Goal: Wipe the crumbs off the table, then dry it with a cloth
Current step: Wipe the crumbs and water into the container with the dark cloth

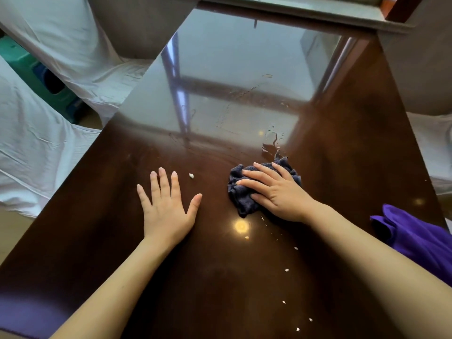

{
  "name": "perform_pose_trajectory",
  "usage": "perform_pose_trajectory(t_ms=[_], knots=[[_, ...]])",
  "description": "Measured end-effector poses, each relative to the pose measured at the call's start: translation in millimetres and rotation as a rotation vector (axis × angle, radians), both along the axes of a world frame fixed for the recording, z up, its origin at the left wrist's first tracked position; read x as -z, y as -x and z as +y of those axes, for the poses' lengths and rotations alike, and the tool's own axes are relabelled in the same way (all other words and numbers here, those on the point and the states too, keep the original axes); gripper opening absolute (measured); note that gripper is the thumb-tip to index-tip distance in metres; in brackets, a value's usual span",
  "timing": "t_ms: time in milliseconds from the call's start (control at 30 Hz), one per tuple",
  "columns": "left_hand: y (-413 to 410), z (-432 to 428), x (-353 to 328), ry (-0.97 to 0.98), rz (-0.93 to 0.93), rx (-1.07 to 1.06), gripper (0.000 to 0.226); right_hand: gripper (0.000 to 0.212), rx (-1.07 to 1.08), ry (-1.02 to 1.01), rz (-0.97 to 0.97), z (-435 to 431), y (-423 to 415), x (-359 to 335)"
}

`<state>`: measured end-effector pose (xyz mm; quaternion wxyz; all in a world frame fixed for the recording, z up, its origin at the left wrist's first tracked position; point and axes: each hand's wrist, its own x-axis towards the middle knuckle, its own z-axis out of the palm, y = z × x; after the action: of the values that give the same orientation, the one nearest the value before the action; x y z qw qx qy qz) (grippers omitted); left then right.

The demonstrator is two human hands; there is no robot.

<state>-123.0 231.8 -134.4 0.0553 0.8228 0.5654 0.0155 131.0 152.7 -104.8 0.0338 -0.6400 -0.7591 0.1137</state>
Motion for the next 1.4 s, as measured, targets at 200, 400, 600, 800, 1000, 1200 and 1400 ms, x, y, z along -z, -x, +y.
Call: perform_pose_trajectory(t_ms=[200,400,600,800,1000,1200,1400], knots=[[-11.5,-20.0,2.0,-0.033,-0.009,0.011,0.087,0.041,0.044,-0.039,0.022,-42.6,4.3,4.6],[-1.0,-14.9,-2.4,-0.013,-0.062,-0.025,0.089,0.042,0.186,-0.077,0.037,-28.3,20.9,10.2],[29.7,2.7,-3.7,0.001,-0.046,-0.064,0.082,0.041,0.281,-0.092,0.062,45.3,43.7,15.6],[28.9,1.0,1.8,-0.060,-0.020,-0.064,0.085,0.042,0.276,-0.028,0.078,121.7,67.5,15.2],[28.7,1.4,3.0,-0.065,-0.021,-0.058,0.087,0.043,0.164,0.023,0.053,155.7,83.3,11.6],[30.2,1.3,2.1,-0.056,-0.010,-0.046,0.090,0.044,-0.043,0.004,-0.002,132.2,80.5,7.6],[30.0,1.1,1.0,-0.055,-0.019,-0.040,0.089,0.046,-0.109,-0.001,-0.040,75.5,64.2,4.9]])
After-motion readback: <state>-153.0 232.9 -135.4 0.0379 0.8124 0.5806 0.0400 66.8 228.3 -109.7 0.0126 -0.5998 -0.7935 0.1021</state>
